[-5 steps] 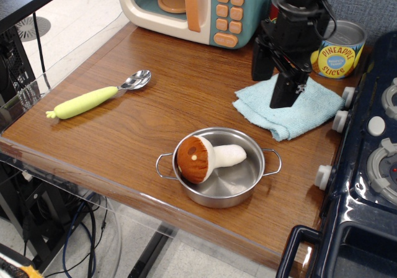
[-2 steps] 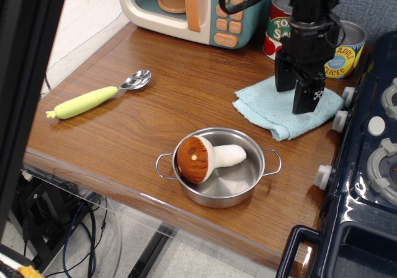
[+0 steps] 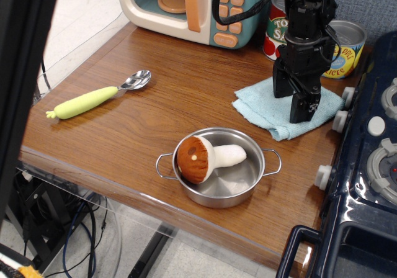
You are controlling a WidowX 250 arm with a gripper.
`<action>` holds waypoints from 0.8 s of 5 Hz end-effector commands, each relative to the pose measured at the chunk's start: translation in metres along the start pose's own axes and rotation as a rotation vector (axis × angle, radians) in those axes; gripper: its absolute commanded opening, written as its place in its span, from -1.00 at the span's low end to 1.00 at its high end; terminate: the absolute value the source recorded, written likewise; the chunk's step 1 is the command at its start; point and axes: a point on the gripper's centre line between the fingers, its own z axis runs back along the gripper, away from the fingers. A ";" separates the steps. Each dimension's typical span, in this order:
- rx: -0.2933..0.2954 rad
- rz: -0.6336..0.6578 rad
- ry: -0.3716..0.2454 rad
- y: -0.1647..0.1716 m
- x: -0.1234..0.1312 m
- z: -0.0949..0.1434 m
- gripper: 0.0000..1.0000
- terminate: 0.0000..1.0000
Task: Put the cloth near the microwave
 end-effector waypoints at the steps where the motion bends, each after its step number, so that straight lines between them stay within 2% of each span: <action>1: 0.134 0.067 0.036 0.020 -0.023 0.018 1.00 -1.00; 2: 0.141 0.139 0.030 0.038 -0.043 0.022 1.00 -1.00; 4: 0.170 0.248 0.071 0.079 -0.077 0.027 1.00 -1.00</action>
